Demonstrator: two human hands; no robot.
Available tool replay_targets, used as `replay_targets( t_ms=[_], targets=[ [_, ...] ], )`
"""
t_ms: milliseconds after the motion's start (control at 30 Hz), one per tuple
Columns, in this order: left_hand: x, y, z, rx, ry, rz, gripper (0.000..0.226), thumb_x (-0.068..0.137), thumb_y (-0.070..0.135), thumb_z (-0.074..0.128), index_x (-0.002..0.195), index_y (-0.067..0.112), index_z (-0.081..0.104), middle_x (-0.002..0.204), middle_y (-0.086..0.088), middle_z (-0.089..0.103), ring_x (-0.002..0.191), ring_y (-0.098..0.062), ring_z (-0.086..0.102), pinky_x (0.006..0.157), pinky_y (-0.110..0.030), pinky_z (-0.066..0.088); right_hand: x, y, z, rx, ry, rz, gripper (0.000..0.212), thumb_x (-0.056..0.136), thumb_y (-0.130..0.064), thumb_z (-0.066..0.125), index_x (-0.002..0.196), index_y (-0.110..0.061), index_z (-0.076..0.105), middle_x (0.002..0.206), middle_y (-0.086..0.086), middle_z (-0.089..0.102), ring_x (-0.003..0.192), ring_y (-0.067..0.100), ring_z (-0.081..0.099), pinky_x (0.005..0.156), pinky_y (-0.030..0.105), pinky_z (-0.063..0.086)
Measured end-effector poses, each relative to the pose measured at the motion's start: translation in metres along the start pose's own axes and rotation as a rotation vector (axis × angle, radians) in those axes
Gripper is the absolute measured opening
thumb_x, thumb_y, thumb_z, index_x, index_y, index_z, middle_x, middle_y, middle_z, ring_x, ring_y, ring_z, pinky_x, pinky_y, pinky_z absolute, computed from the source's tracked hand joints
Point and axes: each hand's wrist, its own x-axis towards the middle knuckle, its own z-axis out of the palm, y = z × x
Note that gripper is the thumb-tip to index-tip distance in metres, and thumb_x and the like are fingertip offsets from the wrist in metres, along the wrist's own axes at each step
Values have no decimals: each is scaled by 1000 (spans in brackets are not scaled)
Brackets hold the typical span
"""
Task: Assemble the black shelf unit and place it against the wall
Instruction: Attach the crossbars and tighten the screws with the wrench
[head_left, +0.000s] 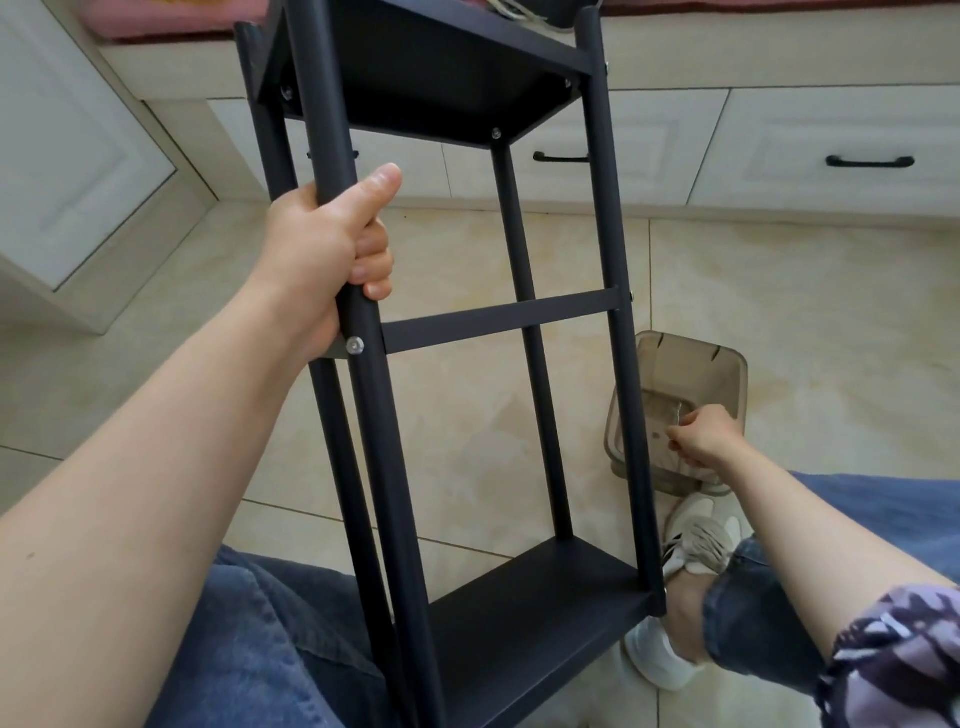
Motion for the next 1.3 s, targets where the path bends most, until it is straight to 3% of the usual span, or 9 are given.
replay_targets(
  t_ms=[133, 233, 367, 467, 633, 700, 800, 1000, 1300],
  targets=[
    [-1, 0, 1, 1, -4, 5, 39, 99, 30, 63, 73, 21, 36, 55, 5, 23, 42, -10, 26, 41, -21, 29, -5, -11, -8, 130, 44, 78, 19, 93, 0, 58, 75, 3, 65, 69, 17, 67, 57, 25, 61, 54, 32, 53],
    [-3, 1, 2, -4, -6, 8, 38, 99, 30, 63, 74, 20, 37, 55, 5, 24, 42, -10, 26, 40, -21, 29, -14, -47, -22, 350, 97, -1, 19, 95, -3, 53, 81, 0, 65, 79, 17, 69, 60, 23, 62, 49, 28, 51],
    [-5, 2, 3, -10, -14, 5, 39, 99, 30, 63, 73, 20, 36, 53, 6, 25, 42, -9, 26, 40, -21, 29, -38, -108, -43, 558, 81, -222, 23, 102, -18, 46, 94, -7, 66, 84, 7, 68, 73, 18, 65, 66, 29, 56],
    [-5, 2, 3, -19, -23, 9, 39, 99, 29, 64, 74, 20, 36, 53, 6, 25, 41, -9, 27, 40, -21, 30, -51, -140, -57, 628, 53, -294, 33, 105, -27, 39, 99, -8, 64, 92, 5, 68, 82, 19, 67, 66, 29, 55],
    [-7, 2, 3, -39, -40, 11, 38, 98, 29, 65, 75, 19, 37, 52, 6, 26, 41, -9, 28, 39, -21, 31, -59, -159, -70, 534, -59, -383, 39, 104, -38, 41, 102, -6, 64, 102, 9, 69, 92, 20, 65, 79, 34, 55],
    [-6, 1, 3, -45, -48, 9, 37, 98, 30, 65, 76, 19, 37, 52, 7, 26, 41, -9, 29, 39, -21, 31, -59, -158, -75, 449, -117, -427, 28, 103, -33, 48, 116, -11, 59, 109, 10, 70, 102, 21, 66, 89, 39, 55],
    [-6, 2, 3, -50, -66, 7, 34, 98, 30, 65, 78, 19, 39, 51, 7, 28, 41, -9, 30, 39, -21, 32, -57, -161, -83, 338, -167, -449, 48, 97, -15, 60, 142, -11, 42, 116, 13, 67, 108, 27, 65, 87, 40, 56],
    [0, 10, -1, -47, -73, 45, 34, 97, 29, 66, 75, 18, 42, 52, 5, 28, 40, -9, 30, 39, -21, 33, -56, -173, -91, 356, -138, -441, 46, 96, -10, 62, 137, -14, 42, 119, 15, 64, 106, 28, 65, 73, 36, 56],
    [15, 17, -31, 139, 55, 208, 21, 97, 31, 65, 90, 13, 56, 57, 6, 49, 48, -11, 44, 52, -27, 47, -70, -198, -106, 366, -101, -530, 32, 93, -5, 65, 120, -10, 49, 111, 5, 68, 104, 22, 66, 83, 42, 58]
  ],
)
